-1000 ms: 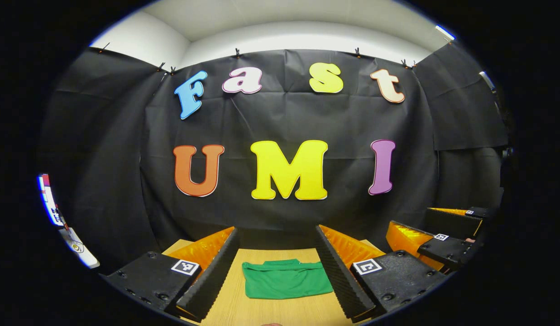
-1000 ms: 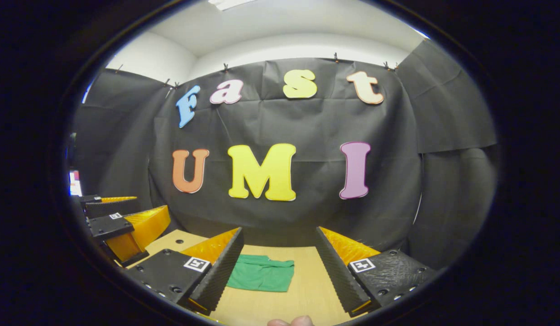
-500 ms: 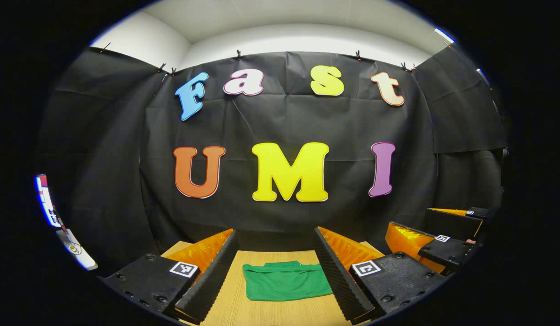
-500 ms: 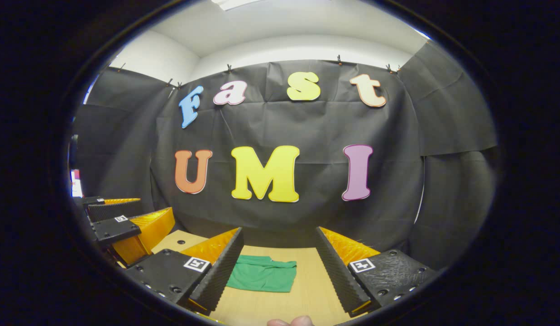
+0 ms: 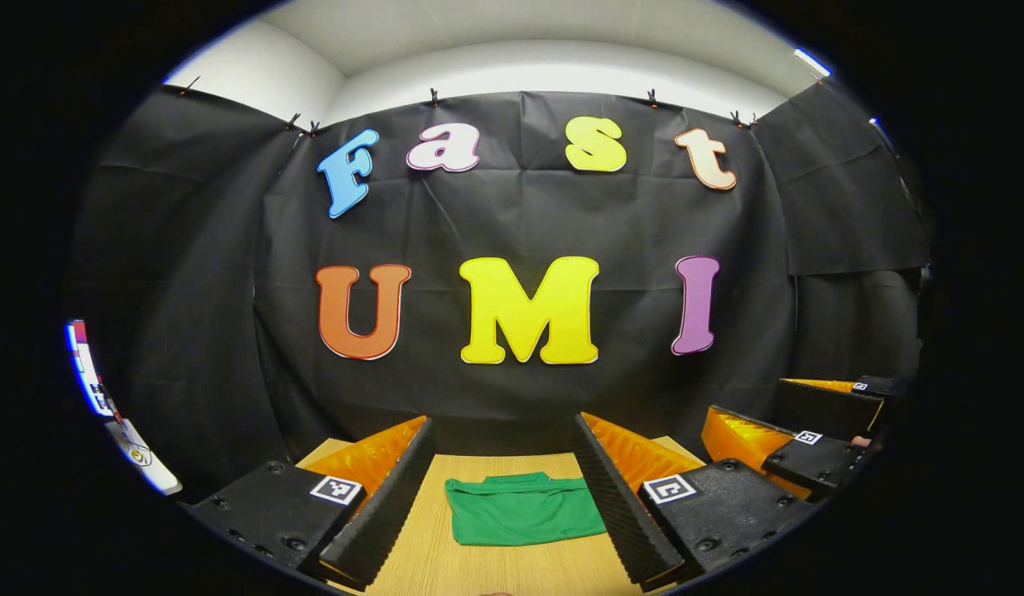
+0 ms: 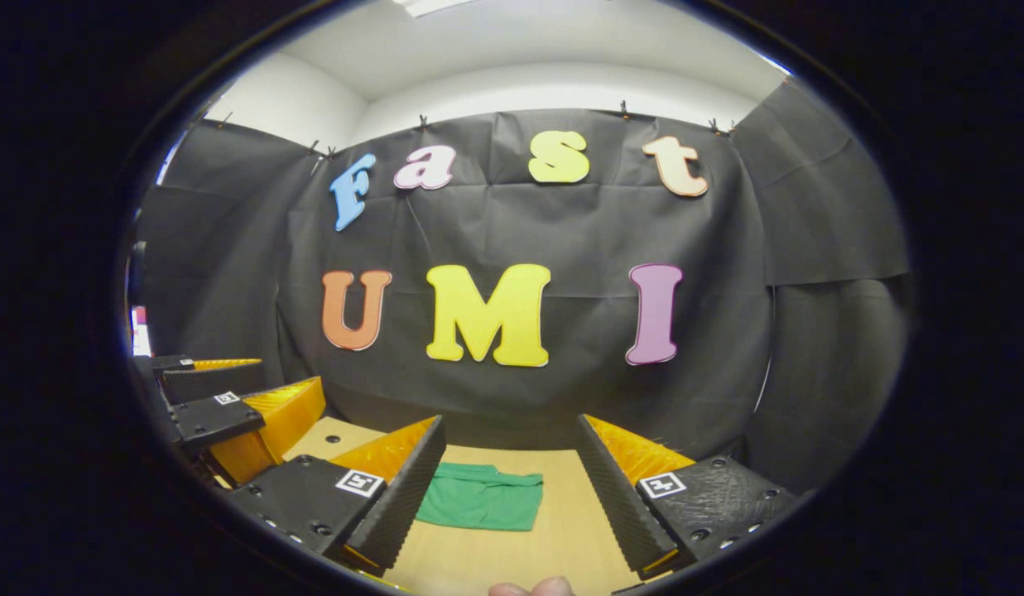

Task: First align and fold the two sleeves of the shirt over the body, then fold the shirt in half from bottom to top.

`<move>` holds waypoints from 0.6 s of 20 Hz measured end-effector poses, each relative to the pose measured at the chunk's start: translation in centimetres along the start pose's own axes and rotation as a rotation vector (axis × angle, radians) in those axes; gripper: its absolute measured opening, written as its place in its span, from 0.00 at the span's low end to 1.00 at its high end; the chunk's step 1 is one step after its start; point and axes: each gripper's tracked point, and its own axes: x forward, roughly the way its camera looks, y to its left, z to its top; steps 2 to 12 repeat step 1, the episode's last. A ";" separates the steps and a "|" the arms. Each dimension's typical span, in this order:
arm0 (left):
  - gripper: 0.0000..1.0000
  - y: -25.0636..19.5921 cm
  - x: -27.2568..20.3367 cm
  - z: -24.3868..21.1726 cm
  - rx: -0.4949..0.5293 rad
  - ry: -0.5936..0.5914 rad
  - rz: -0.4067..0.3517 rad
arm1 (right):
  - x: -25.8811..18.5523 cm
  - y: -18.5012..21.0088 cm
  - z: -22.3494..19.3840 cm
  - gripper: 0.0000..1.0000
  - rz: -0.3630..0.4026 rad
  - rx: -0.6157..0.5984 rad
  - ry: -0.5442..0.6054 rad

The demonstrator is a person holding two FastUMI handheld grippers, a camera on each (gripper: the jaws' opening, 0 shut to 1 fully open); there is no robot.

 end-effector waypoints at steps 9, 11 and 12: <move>1.00 0.1 0.0 -0.1 -0.001 0.003 0.000 | 0.0 -0.1 0.1 0.96 -0.003 0.004 0.002; 1.00 0.1 0.0 -0.1 -0.001 0.003 0.000 | 0.0 -0.1 0.1 0.96 -0.003 0.004 0.002; 1.00 0.1 0.0 -0.1 -0.001 0.003 0.000 | 0.0 -0.1 0.1 0.96 -0.003 0.004 0.002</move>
